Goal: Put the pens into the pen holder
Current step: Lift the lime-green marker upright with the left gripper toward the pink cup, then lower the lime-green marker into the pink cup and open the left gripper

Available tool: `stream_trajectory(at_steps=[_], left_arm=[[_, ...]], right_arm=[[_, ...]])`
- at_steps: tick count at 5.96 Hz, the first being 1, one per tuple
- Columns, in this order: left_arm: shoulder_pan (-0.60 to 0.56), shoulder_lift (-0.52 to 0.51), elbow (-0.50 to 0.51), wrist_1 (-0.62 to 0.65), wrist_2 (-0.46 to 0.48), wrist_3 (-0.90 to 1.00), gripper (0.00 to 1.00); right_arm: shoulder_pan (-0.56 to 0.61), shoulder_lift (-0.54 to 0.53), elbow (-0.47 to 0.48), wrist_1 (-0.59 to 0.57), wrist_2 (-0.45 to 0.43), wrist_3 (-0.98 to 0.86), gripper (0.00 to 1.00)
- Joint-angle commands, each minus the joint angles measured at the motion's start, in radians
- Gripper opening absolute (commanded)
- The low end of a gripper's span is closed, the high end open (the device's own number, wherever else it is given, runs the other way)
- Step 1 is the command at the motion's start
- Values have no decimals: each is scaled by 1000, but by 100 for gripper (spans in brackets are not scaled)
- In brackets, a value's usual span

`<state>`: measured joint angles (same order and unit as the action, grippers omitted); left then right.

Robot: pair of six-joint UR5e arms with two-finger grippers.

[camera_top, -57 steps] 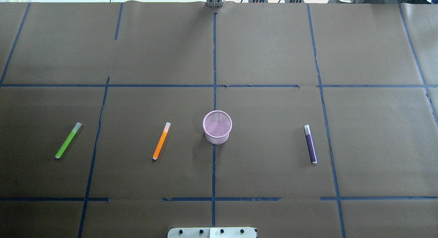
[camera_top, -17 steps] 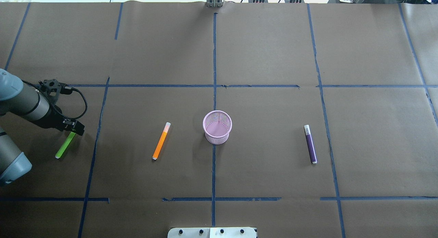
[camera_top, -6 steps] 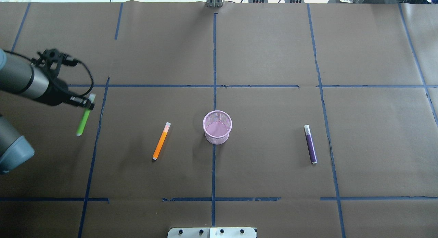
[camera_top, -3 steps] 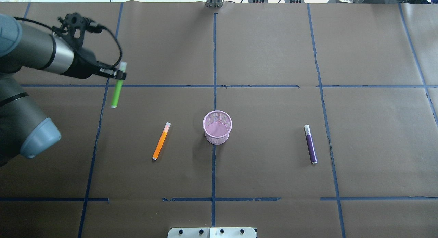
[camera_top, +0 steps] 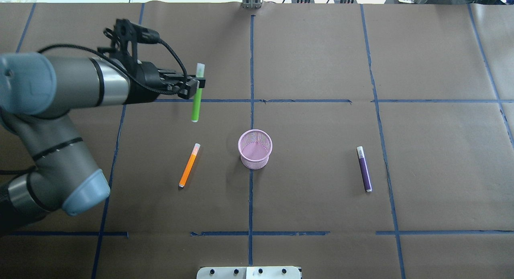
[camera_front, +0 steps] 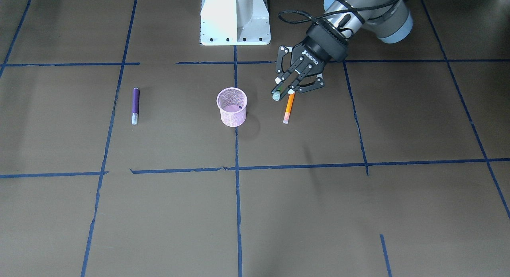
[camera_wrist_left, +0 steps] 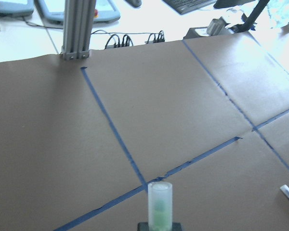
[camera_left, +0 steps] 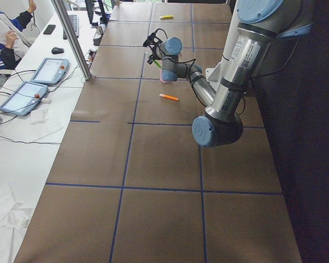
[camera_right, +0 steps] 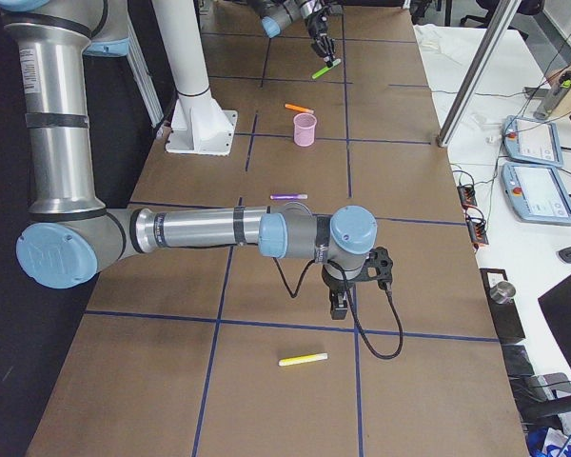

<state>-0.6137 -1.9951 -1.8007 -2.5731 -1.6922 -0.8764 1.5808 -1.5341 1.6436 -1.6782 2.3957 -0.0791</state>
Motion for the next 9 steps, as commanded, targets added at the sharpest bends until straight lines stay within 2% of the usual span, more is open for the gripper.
stream_trajectory(at_steps=[1,3,7,9], left_arm=[[134,-20,140,-309,172,-3,0],[227,-115,220,-364,314,-3,0],[189,-122,273,-366,316,5,0],[186,-154,338,-377,318,5,0]], right_arm=[[1,0,1,-2,2,-1,100],[1,-3,2,-2,2,-1,100],[1,-4,7,-2,3,1,100],[1,-9,7,0,34,1,100]])
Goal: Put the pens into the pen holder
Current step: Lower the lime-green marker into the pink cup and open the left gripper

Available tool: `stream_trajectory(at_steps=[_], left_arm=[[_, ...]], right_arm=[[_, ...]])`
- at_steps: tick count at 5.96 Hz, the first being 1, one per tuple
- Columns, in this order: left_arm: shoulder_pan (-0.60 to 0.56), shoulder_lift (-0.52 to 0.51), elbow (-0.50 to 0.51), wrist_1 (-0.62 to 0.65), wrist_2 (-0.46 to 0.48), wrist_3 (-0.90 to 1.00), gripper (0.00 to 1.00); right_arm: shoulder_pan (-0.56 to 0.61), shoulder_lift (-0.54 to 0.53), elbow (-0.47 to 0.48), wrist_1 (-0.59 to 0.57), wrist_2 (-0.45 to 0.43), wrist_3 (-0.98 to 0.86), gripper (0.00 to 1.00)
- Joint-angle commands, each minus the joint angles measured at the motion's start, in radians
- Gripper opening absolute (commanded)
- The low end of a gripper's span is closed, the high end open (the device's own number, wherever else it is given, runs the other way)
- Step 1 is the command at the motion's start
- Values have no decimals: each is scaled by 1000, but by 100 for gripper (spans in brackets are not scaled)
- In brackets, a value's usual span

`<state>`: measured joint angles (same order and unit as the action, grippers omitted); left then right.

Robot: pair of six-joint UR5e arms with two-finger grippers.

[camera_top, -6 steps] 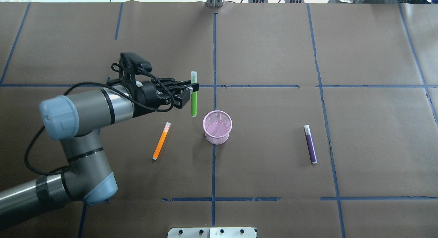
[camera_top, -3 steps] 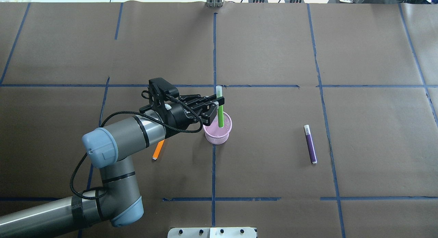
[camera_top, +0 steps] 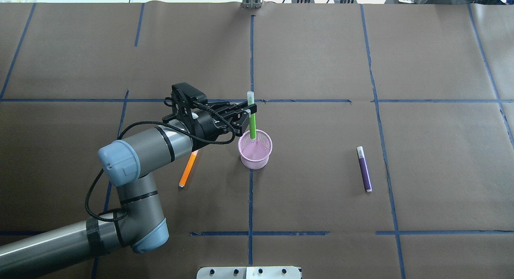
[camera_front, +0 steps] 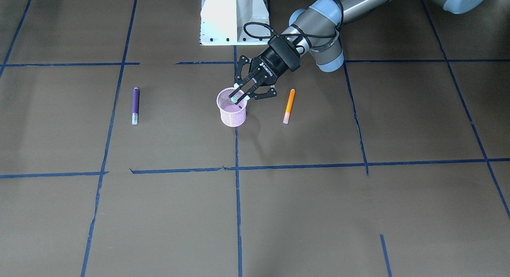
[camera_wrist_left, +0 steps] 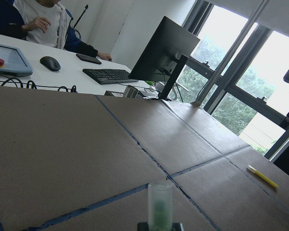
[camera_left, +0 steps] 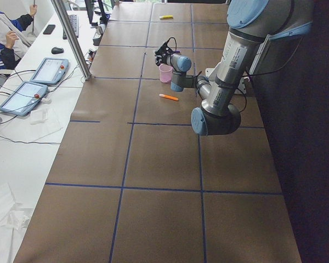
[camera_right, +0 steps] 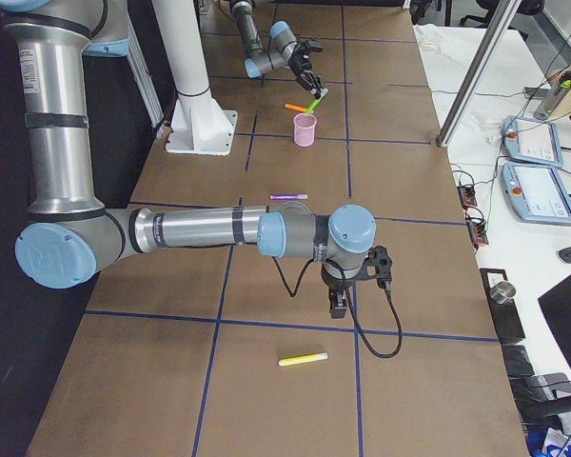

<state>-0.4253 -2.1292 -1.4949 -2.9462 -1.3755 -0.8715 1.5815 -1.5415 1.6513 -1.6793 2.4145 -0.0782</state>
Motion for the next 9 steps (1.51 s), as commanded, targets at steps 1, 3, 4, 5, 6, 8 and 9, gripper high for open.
stream_trajectory(at_steps=[1,3,4,5,6,8,9], left_arm=[[2,-27,57,-34,0,-1,0],[20,-28,94,-48,-2,-3,0],[40,-26,96,-59,-1,-3,0],[40,-25,114,-63,-1,-3,7],[40,-21,116,-63,-2,-4,24],[40,-23,107,-68,-8,-6,100],[39,-21,101,-74,-7,-11,100]], right_arm=[[0,-2,1,1,15,-2,100],[0,-2,1,1,15,-2,100],[0,-2,1,1,17,-2,100],[0,-2,1,1,17,-2,100],[0,-2,1,1,17,-2,100],[0,-2,2,1,17,-2,100],[0,-2,2,1,17,-2,100]])
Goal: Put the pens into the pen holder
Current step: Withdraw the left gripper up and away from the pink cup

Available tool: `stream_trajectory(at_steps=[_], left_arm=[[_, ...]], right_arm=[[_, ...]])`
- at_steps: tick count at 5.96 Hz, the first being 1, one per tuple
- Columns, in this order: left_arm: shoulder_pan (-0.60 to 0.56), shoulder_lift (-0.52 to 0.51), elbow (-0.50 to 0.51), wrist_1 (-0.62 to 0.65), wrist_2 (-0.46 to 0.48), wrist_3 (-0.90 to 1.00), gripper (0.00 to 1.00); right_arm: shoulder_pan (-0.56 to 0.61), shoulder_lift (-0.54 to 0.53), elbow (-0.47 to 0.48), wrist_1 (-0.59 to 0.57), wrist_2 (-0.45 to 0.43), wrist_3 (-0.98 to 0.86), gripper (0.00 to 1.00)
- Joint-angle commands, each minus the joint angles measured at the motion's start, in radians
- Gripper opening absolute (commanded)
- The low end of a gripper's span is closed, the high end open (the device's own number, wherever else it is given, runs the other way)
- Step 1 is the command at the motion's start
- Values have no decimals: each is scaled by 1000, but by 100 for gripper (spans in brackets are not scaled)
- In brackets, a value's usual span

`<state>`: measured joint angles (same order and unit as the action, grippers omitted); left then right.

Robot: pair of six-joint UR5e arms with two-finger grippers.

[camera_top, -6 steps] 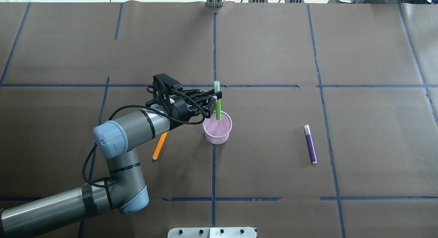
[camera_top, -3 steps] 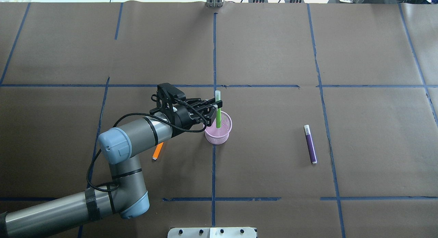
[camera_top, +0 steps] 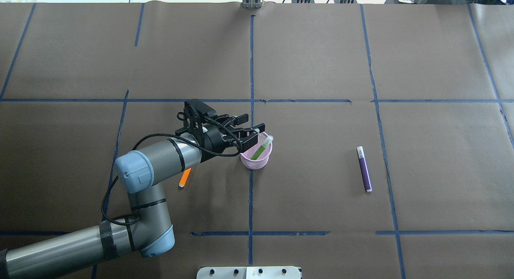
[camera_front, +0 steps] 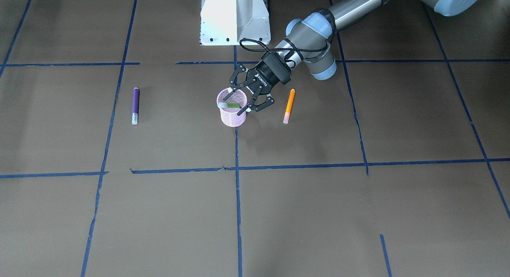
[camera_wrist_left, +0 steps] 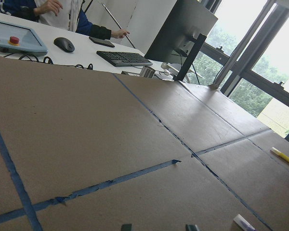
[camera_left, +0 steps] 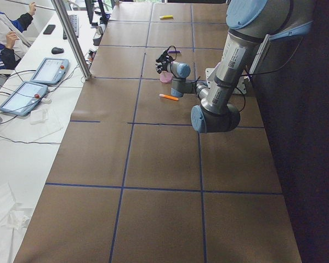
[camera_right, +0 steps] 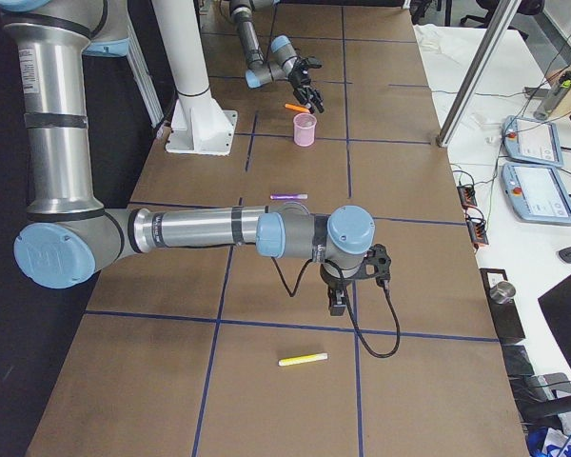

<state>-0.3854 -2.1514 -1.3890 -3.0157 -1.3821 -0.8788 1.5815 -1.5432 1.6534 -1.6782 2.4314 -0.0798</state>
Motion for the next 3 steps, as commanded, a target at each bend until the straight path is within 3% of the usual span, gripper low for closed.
stream_trajectory(at_steps=[1,2,3], left_arm=[[-6,1,-39,-11,-2,-6,100],[-33,8,-60,1,-15,-37,100],[-99,11,-99,61,-111,-117,100]], right_arm=[[0,0,-3,0,-2,0,100],[0,-2,-10,0,-5,-9,100],[0,-11,-23,2,-8,-67,100]])
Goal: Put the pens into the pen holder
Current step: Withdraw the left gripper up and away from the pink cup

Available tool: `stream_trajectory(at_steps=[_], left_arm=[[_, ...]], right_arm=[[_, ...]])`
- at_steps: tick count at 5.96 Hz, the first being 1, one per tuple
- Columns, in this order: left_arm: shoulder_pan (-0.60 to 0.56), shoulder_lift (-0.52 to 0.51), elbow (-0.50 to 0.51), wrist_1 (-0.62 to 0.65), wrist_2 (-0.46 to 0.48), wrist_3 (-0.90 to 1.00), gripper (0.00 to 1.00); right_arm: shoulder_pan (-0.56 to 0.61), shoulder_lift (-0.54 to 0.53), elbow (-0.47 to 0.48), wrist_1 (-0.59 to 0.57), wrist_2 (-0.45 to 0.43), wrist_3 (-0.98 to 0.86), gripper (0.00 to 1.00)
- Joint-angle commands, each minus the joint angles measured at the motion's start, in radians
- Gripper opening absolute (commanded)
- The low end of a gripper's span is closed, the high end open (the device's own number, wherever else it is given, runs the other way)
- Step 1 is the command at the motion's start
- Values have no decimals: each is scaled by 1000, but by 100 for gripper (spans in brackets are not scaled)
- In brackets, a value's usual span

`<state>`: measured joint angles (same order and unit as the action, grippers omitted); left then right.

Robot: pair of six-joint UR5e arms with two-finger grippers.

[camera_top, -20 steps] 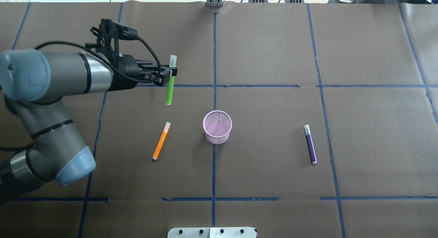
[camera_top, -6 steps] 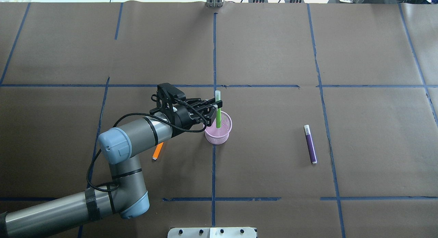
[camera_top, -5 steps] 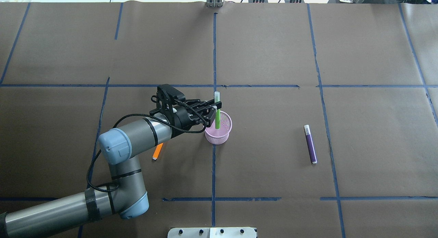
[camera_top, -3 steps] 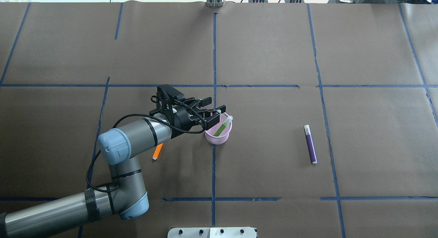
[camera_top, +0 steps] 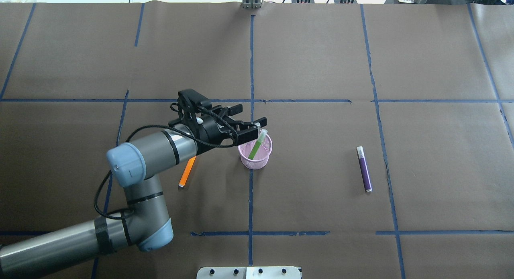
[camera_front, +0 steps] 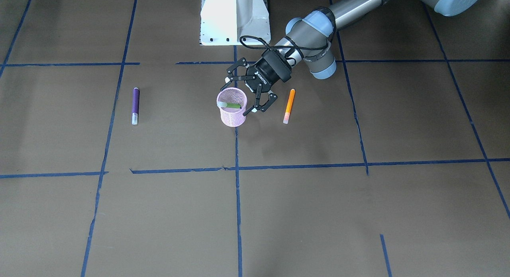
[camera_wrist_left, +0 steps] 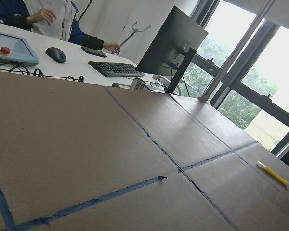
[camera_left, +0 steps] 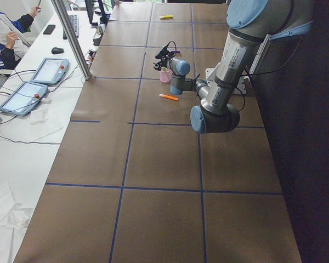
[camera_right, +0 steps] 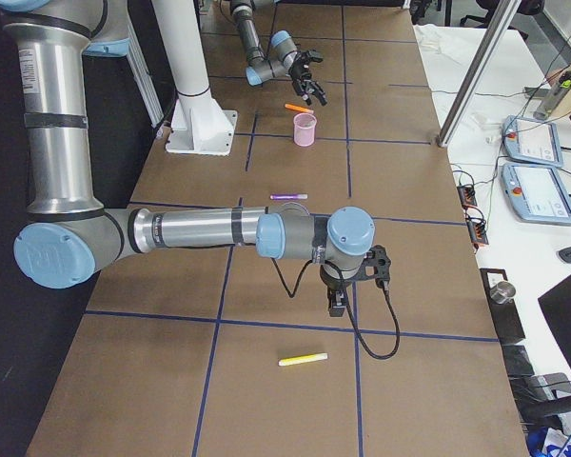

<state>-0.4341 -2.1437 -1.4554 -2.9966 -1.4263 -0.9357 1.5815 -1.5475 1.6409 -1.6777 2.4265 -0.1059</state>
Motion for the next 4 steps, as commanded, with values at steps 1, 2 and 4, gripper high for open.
stream_trajectory(at_steps=[1,2,4], left_arm=[[-127,22,-181,296,-170,-89,100],[-170,33,-300,503,-199,-89,100],[-257,57,-325,603,-346,-89,100]], right_arm=[[0,-12,-19,1,-4,-95,100],[0,-44,-73,141,-6,-115,100],[-9,-40,-366,541,-26,-106,100]])
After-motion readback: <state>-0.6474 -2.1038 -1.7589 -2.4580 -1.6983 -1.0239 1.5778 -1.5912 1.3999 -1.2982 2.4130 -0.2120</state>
